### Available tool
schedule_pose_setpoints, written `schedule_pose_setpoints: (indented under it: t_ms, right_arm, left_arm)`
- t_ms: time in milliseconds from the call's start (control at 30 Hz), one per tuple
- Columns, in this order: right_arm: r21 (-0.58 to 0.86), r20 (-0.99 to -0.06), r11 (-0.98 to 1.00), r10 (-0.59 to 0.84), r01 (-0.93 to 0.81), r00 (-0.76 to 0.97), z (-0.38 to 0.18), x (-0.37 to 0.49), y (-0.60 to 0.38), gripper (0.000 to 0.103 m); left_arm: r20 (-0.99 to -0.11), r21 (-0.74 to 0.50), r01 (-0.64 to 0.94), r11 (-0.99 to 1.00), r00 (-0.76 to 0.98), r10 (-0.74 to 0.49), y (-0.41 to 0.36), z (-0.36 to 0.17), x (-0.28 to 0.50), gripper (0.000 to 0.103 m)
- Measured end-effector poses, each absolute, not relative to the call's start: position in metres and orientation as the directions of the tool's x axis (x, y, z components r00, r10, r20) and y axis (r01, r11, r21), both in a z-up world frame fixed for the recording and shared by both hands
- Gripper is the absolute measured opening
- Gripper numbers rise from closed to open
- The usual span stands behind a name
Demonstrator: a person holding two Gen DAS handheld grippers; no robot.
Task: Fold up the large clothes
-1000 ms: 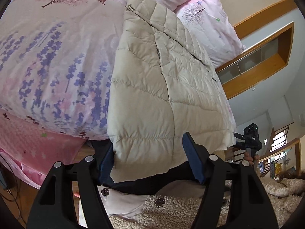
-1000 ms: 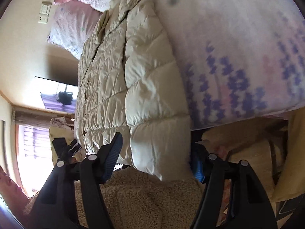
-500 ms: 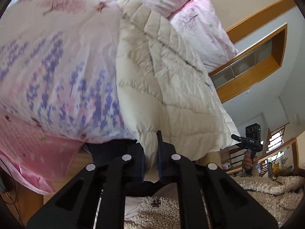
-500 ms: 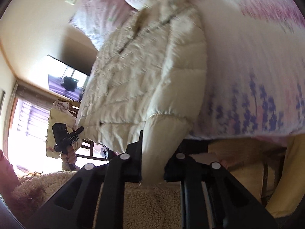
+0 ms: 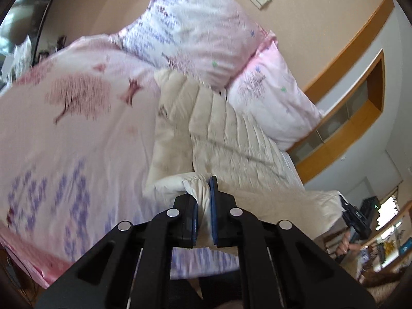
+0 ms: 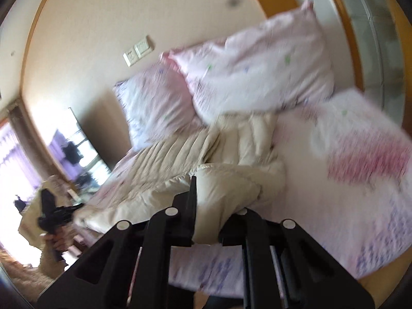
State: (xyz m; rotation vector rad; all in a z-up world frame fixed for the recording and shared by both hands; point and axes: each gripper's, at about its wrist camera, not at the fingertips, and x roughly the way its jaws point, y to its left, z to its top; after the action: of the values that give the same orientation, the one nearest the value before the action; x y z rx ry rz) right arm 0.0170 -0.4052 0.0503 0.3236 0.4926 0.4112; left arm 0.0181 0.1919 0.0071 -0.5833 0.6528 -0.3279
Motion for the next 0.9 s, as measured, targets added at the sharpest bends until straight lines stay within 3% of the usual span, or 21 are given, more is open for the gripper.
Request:
schedule_pose_setpoints:
  t_ms: [367,900]
  right_arm:
    - [0.345,-0.290,0.917,0.308,-0.201,0.906,0.070,0.065,-0.395,0.012]
    - [0.321,-0.273,0.941,0.201,-0.108,0.941,0.091,0.186,-0.373,0.012]
  left_arm:
    - [-0.467,-0.523,0.086,0.848,0.803,-0.369,0.186,0.050,0.085,0.007]
    - [-0.458,-0.504,0.059,0.862,0.828,-0.324,0.183,0.086,0.214,0.007]
